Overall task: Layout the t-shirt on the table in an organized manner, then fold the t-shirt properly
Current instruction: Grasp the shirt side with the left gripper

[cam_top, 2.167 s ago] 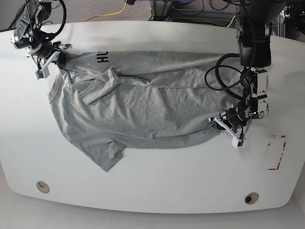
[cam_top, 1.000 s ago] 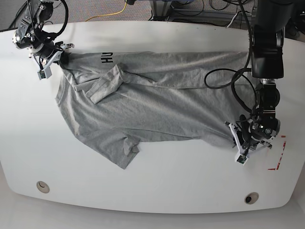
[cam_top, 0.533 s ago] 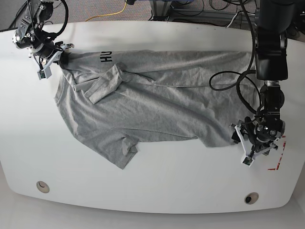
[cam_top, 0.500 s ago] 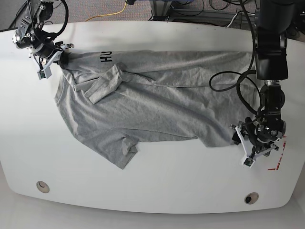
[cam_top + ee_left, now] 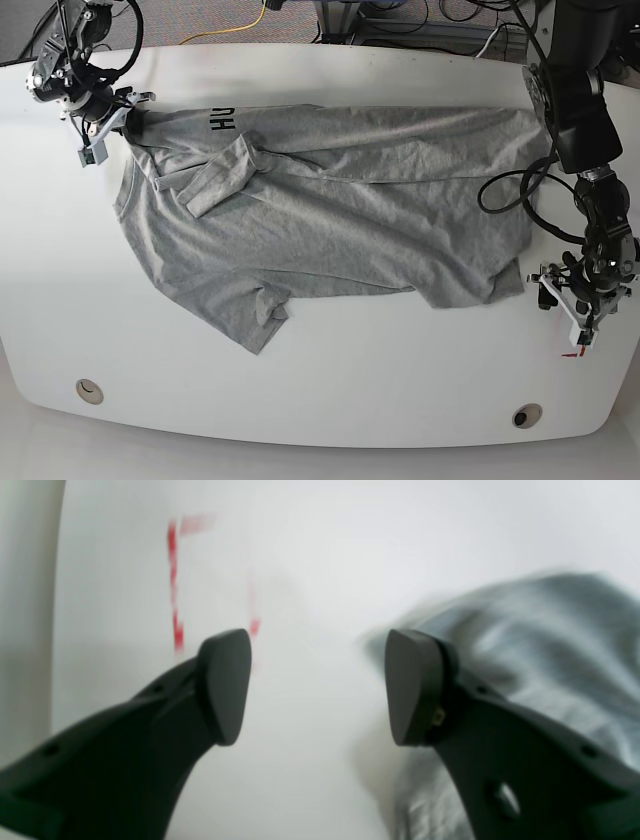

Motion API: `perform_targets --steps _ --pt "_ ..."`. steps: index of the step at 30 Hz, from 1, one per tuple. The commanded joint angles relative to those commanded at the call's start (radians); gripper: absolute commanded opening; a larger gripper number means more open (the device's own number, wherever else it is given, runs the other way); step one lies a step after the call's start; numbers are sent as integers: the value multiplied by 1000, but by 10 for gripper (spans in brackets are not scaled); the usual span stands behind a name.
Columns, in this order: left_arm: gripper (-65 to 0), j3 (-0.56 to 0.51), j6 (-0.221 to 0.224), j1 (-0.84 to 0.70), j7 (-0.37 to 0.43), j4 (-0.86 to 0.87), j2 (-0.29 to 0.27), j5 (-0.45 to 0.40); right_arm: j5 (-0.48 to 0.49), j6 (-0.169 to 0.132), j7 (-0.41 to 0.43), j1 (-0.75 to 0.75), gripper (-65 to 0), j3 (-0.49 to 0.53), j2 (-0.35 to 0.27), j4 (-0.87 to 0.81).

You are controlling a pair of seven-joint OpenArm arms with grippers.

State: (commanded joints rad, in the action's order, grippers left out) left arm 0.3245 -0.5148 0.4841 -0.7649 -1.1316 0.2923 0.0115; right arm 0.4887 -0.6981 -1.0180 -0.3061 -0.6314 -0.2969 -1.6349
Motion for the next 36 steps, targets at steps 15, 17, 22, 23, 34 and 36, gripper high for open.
perform_targets --steps 15,17,22,23,34,36 --pt "-251 46 8 5 110 219 -64 -3 -2 0 -2 14 -609 2 2 -5" --pt "-251 44 31 12 121 241 -69 -3 -5 0 -2 15 -609 2 2 -5" --pt "-251 44 51 25 132 293 -71 -2 -8 0 -2 15 -607 0 2 -9" --pt "-251 44 51 26 138 298 -71 -2 -8 0 -2 15 -607 0 2 -12" --pt "-354 44 52 63 204 379 -72 -8 0 0 -2 -20 -558 -6 2 -158" --pt "-444 44 52 63 207 379 -72 -8 0 0 -2 -23 -495 -8 2 -187"
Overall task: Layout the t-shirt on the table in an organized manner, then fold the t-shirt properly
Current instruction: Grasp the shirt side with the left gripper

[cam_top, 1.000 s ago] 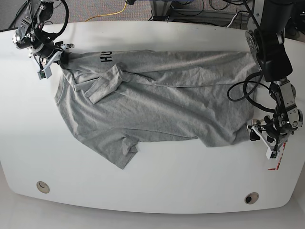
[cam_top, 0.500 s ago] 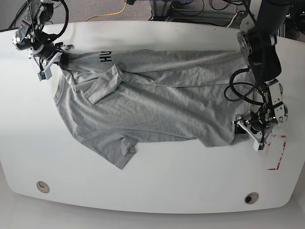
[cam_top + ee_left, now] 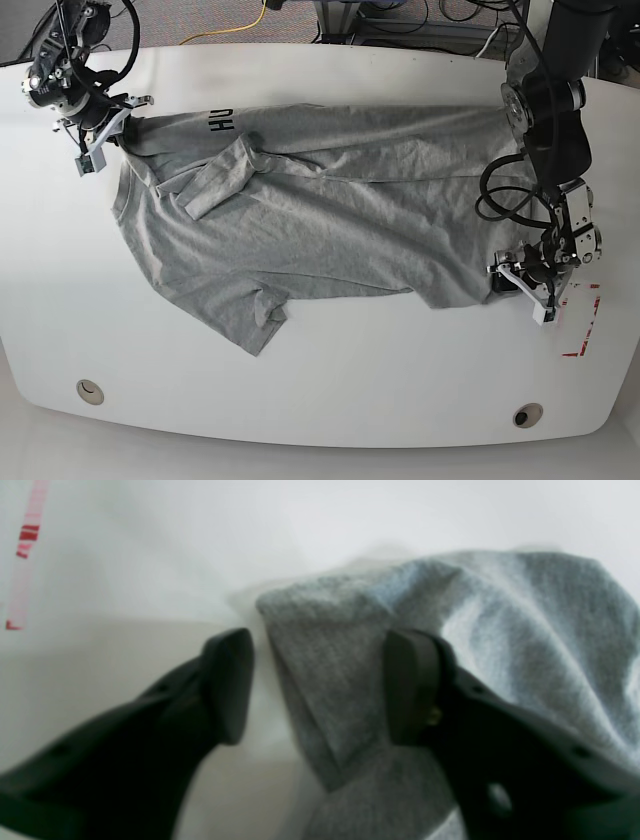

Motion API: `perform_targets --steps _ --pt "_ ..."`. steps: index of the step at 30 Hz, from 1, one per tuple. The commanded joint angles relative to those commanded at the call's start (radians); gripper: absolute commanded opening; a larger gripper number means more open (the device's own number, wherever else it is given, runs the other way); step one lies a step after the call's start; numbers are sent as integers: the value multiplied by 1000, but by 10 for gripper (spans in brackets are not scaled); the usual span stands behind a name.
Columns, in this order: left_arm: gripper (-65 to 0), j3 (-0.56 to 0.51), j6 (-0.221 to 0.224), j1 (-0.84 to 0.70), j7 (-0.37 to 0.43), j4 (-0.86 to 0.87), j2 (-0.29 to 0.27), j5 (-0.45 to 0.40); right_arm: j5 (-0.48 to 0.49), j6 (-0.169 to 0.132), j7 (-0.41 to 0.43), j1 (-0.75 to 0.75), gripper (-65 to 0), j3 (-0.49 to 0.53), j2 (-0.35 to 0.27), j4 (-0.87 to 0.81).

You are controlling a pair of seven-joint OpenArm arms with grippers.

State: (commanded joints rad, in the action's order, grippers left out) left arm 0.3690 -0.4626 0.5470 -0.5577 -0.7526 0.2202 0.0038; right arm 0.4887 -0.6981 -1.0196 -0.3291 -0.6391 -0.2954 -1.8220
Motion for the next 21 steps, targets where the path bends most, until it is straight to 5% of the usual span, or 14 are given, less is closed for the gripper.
perform_targets --steps 4,10,21 --pt "-597 -2 -3 2 0 0 0 0 -8 0 -2 0 -301 -15 0 -60" --pt "-614 -2 -5 2 0 -5 2 0 -8 0 -2 14 -16 -75 0 -81" --pt "-615 -2 -8 -12 -8 -86 5 -2 -9 0 -26 239 0 -104 -9 46"
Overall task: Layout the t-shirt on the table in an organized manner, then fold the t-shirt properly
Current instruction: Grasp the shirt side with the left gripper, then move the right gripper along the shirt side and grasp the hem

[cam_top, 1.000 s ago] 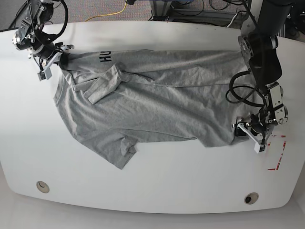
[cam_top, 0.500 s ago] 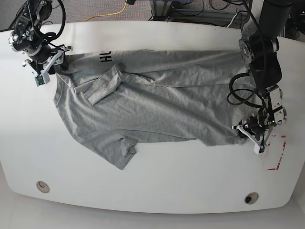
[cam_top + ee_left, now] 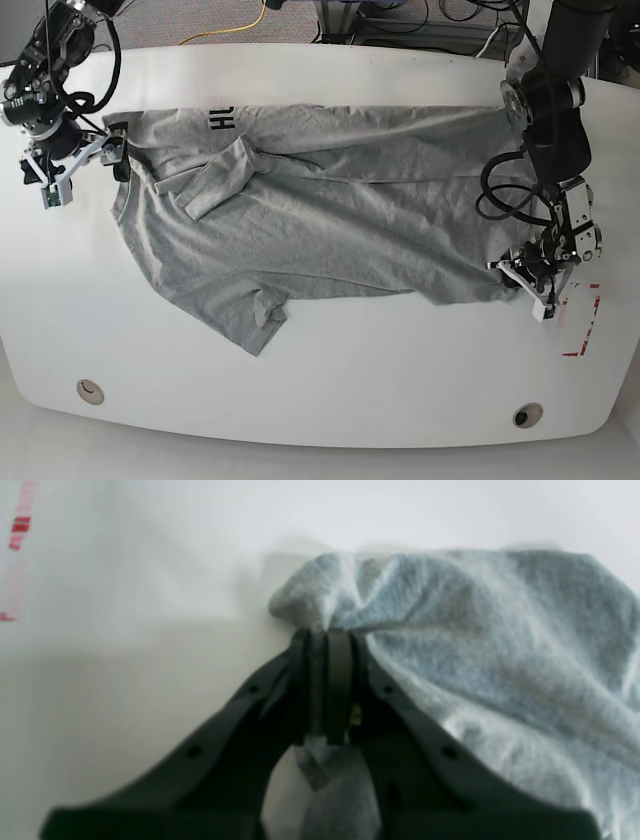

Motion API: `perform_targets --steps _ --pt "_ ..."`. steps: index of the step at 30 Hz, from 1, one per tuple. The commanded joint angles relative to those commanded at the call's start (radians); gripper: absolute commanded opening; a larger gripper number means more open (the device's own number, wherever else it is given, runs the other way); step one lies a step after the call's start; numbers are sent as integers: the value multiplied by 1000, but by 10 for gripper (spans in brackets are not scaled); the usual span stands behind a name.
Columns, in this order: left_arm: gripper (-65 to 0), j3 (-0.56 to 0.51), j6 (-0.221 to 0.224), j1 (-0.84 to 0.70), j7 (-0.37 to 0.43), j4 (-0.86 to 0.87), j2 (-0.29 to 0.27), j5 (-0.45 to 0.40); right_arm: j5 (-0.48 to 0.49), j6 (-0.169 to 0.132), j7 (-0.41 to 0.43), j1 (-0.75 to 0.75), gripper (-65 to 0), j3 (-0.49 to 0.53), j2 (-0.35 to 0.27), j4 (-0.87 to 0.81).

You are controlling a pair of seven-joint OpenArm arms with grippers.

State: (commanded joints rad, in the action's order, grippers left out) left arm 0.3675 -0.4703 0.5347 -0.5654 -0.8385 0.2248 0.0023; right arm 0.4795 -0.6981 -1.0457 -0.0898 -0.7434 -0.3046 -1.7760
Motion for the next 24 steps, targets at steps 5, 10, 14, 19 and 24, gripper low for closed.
perform_targets --steps 5,10,14,19,24 --pt "-615 -31 0 -37 -23 -60 2 5 -2 0 0 163 0 75 -43 160" --pt "-615 -58 0 -51 -34 -129 2 6 -3 0 55 319 0 201 -94 351" --pt "-615 -60 0 -84 -34 -175 0 3 -3 0 149 410 0 275 -127 508" --pt "-614 -60 -5 -89 -78 -209 2 6 -3 0 278 526 0 381 -164 746" --pt "-614 -60 -80 -84 -100 -210 3 2 -3 0 427 618 0 483 -181 976"
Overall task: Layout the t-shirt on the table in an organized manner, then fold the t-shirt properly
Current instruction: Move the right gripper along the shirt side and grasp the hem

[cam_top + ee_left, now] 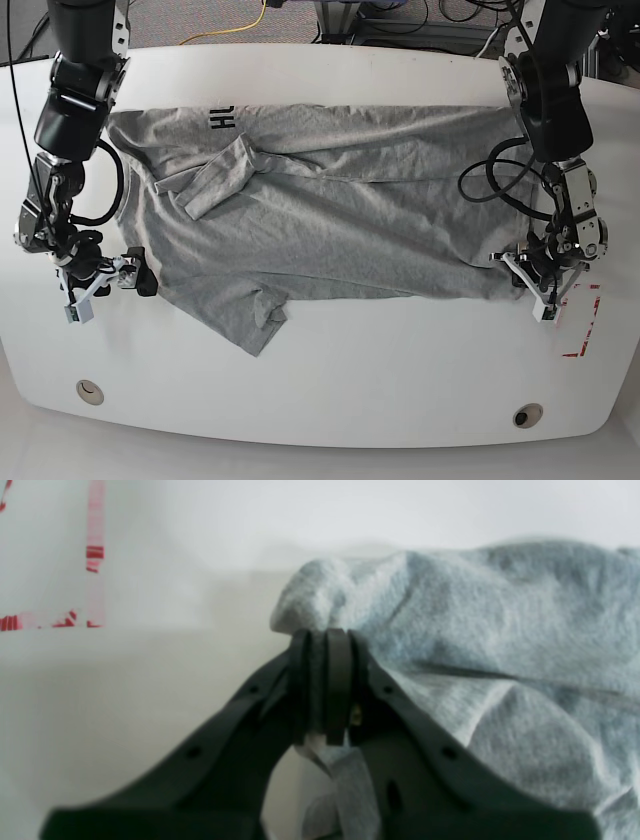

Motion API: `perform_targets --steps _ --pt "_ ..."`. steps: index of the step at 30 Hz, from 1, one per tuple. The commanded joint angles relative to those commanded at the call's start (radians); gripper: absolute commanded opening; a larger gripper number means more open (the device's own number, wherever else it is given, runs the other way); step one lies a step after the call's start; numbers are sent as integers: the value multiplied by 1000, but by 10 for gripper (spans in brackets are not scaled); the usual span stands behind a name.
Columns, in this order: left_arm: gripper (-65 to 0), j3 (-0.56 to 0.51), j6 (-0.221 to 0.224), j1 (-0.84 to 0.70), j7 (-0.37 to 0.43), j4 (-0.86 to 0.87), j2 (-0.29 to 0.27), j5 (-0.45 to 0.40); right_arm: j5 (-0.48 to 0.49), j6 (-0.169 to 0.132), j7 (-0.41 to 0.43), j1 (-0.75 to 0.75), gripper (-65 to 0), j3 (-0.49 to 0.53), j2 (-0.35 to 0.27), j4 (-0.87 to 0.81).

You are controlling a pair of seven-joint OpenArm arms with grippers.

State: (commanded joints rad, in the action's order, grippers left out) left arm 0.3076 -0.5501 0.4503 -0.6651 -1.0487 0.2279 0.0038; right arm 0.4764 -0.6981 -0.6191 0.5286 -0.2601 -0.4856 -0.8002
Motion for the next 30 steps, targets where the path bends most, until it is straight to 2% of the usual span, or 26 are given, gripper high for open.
perform_targets --steps 3,9,18,27,30 --pt "-614 -2 -15 0 0 0 0 -2 0 0 64 32 0 48 2 98" --pt "-614 -2 -18 0 -2 0 0 -2 2 0 178 57 0 104 18 229" --pt "-614 -2 -18 0 -2 0 2 -2 2 0 184 54 0 110 86 238" --pt "-614 -2 -18 0 -2 0 2 -2 2 0 184 58 0 110 118 238" --pt "-614 -2 -18 2 -2 0 2 -2 2 0 203 61 -111 110 120 238"
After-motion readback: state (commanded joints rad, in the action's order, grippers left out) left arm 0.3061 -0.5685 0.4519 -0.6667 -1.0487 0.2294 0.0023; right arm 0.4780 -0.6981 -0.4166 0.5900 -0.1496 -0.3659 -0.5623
